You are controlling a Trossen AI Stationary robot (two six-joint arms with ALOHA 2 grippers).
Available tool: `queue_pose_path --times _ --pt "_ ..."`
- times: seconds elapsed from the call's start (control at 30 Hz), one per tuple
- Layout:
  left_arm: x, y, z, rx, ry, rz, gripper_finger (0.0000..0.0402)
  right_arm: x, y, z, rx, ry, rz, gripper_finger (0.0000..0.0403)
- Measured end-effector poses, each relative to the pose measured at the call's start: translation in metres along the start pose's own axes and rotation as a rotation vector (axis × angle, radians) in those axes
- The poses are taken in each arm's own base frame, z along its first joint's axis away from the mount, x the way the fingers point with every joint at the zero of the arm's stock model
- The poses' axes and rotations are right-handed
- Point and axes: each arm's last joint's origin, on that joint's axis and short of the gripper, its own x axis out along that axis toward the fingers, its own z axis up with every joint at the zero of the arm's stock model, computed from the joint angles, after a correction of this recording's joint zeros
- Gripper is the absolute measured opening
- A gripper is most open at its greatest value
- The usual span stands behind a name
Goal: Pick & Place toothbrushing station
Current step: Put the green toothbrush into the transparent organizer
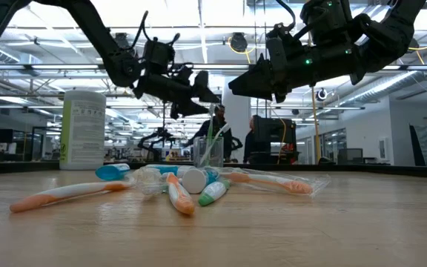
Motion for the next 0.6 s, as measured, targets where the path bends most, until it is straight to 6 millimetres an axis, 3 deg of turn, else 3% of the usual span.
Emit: queue_pose_path --times 0.3,0.6 --pt "-0.002 -0.02 0.007 -0.041 -0.026 -0.076 0.0285 0.0 0.0 0.0 0.0 0.0 0.0 0.0155" --pt "-0.002 -0.024 0.008 -0.099 -0.039 -0.118 0.0285 0.0 0.0 0.001 0.001 -0.008 0.001 0.0155"
